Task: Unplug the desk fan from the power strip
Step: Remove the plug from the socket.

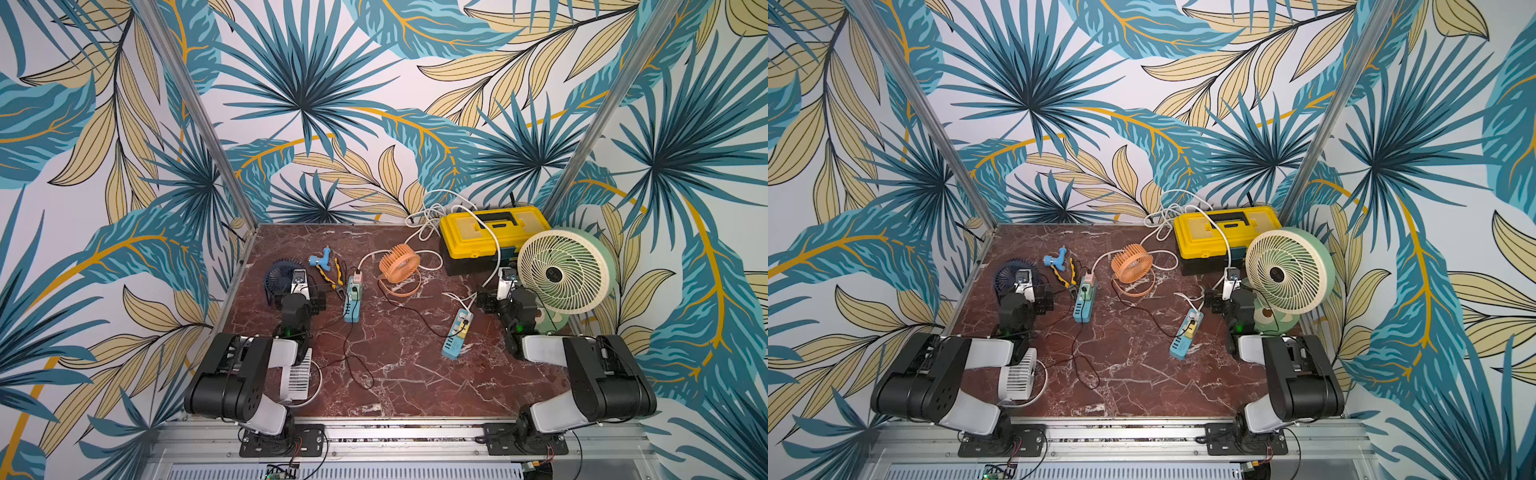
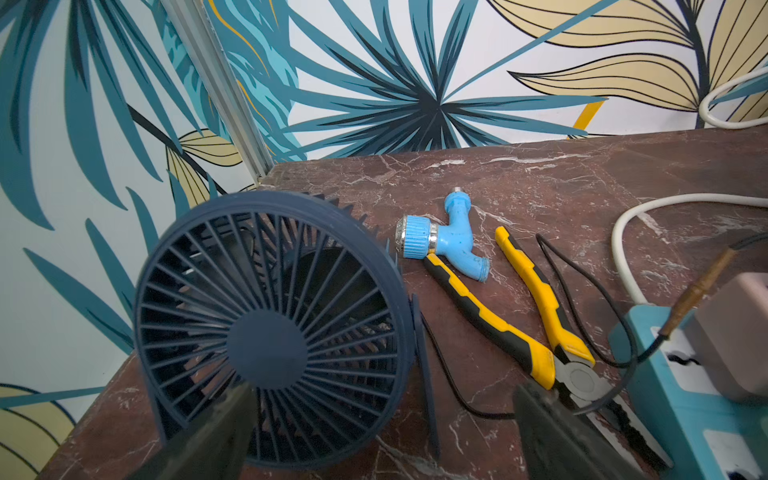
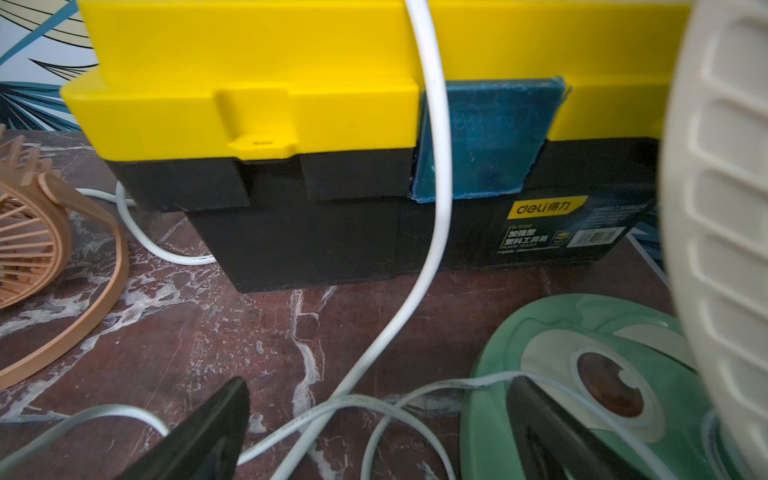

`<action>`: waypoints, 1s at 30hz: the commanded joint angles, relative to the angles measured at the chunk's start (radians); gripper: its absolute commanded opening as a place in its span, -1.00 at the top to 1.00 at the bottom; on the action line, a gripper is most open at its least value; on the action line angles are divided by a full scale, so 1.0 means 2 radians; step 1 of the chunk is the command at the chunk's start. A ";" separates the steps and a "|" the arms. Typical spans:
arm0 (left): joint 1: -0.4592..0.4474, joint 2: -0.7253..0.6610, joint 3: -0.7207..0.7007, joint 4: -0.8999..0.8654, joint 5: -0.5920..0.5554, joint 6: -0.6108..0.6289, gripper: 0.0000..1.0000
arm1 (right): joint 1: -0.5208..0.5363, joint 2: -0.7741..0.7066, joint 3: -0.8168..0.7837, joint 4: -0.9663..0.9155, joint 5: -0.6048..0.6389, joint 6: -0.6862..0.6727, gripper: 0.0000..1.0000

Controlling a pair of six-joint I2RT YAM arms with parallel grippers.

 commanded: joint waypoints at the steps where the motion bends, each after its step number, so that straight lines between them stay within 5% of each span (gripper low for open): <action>1: 0.003 -0.001 0.010 -0.006 -0.004 -0.002 -1.00 | 0.002 0.001 -0.006 0.008 -0.002 -0.001 -0.99; 18: 0.003 -0.001 0.008 -0.002 -0.007 -0.003 -1.00 | 0.003 -0.002 -0.003 0.001 0.004 0.000 -0.99; 22: 0.002 -0.031 0.003 -0.018 -0.020 -0.007 -1.00 | 0.003 -0.042 0.015 -0.060 0.019 0.004 -0.99; 30: -0.015 -0.179 0.062 -0.219 -0.046 -0.030 -1.00 | 0.015 -0.154 0.078 -0.288 0.035 0.046 -0.99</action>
